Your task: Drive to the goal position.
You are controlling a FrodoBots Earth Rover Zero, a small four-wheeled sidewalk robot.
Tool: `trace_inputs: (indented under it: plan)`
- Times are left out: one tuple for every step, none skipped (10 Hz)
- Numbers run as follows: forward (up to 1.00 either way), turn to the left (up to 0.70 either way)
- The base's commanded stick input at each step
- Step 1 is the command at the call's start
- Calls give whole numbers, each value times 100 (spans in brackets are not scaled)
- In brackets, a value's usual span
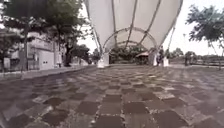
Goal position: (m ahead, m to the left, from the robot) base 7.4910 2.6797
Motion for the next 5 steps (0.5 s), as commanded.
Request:
trace_inputs:
  plan:
    - [100,0]
    - [100,0]
    - [100,0]
    - [100,0]
    - [100,0]
